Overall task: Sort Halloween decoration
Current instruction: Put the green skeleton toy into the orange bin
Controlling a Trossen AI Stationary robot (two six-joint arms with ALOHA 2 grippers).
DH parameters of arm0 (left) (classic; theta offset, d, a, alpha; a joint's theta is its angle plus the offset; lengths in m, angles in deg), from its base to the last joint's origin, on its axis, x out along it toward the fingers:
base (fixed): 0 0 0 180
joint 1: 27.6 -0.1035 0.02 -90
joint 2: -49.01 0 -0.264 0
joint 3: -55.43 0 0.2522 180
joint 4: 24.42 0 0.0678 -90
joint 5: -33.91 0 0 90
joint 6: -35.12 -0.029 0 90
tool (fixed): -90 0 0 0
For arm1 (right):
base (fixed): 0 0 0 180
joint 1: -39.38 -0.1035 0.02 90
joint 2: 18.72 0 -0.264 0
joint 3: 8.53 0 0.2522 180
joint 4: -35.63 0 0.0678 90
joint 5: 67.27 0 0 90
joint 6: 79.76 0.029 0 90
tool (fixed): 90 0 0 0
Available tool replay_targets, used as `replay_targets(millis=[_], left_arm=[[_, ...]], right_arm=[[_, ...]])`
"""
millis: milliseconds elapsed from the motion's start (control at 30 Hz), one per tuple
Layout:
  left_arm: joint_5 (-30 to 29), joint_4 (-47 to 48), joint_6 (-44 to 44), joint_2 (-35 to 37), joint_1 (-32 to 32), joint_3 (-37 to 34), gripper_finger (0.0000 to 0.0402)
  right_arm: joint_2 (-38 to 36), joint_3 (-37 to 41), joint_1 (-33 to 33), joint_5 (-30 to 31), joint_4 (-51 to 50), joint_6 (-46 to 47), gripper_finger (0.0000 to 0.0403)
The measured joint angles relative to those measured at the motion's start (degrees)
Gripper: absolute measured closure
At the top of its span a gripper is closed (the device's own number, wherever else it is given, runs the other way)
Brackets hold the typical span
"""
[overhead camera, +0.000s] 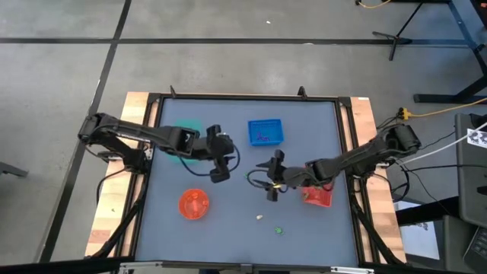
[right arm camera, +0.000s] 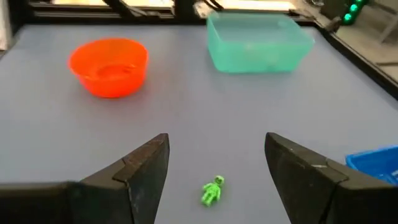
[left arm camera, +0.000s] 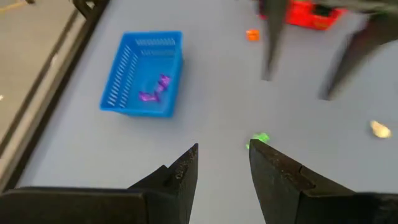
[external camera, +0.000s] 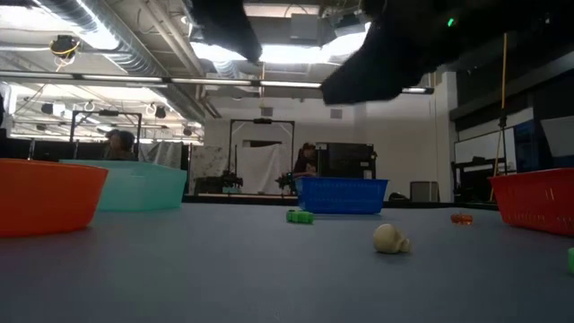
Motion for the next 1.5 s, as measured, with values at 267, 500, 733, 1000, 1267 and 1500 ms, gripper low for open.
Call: replay_targets(millis=[267, 500, 733, 1000, 1267, 1500], left_arm=[[-0.09, 2.89, 6.21, -0.12, 6.01, -0.01, 0.0273], [-4.87, 2.66, 9.13, -0.13, 9.71, 0.0, 0.0273], [-6.3, 2.62, 9.27, -0.15, 10.86, -0.01, 0.0273], [-6.83, 2.56, 9.22, -0.17, 10.96, -0.01, 0.0273], [-6.85, 2.18, 9.2, -0.17, 10.96, 0.02, 0.0273], [-6.89, 2.16, 9.18, -0.17, 10.96, 0.01, 0.0273]], right_arm=[[6.5, -0.13, 3.8, -2.32, 3.75, 0.04, 0.0139], [11.85, -0.11, 5.48, -3.57, 8.34, 0.03, 0.0139], [15.66, -0.16, 5.52, -4.46, 10.58, 0.57, 0.0139], [20.56, -0.51, 5.52, -5.06, 13.47, 0.7, 0.0139], [24.23, -0.51, 5.52, -5.01, 16.49, 0.7, 0.0139], [24.97, -0.48, 5.54, -4.9, 16.53, 0.7, 0.0139]])
